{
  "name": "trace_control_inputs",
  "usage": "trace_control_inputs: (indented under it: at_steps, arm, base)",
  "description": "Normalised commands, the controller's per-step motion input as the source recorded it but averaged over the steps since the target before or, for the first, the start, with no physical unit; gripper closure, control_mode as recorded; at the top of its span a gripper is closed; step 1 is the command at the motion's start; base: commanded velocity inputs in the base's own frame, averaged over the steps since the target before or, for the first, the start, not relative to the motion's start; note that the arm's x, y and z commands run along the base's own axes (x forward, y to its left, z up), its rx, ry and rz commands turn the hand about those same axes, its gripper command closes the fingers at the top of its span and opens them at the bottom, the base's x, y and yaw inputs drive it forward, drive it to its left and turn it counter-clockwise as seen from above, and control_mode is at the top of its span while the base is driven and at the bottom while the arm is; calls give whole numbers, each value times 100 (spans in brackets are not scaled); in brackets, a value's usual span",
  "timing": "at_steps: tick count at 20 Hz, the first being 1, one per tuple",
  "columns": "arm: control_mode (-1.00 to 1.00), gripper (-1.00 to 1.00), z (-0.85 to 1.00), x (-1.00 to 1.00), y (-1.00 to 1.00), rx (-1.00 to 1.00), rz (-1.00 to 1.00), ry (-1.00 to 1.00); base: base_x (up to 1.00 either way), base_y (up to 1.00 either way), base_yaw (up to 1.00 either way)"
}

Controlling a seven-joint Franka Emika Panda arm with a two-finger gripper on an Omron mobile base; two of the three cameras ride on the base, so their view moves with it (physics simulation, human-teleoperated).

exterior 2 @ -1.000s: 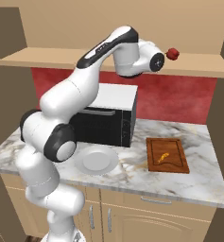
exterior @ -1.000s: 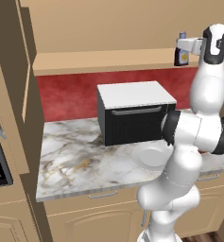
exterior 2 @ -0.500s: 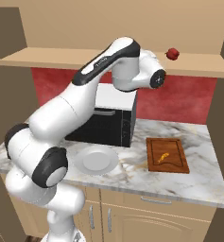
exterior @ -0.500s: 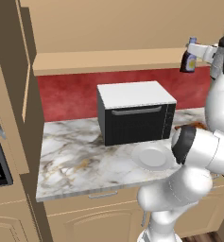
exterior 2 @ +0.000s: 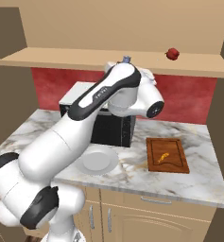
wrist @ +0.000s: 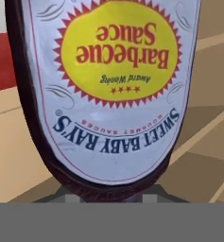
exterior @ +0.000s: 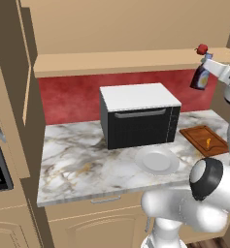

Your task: Pick the shrimp from the plate and place it on the cutting board. Then pick the condiment bottle from the cabinet and place it next to the cutting board.

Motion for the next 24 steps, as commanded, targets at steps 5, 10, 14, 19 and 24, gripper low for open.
trace_control_inputs:
  at_steps: [5, 10, 14, 19, 24]
  arm:
    - [-100, 100, 0, -64, -10, -1, 3, -1]
    - [-100, 100, -4, -52, -13, -3, 4, -2]
    - [-100, 100, -18, -50, -16, -3, 5, -1]
    - [-100, 100, -37, -43, -9, -3, 7, 0]
    - [-100, 100, -59, -24, -1, -5, 9, -2]
  base:
    - [0, 0, 0]
    - [0, 0, 0]
    - [0, 0, 0]
    - [0, 0, 0]
    - [0, 0, 0]
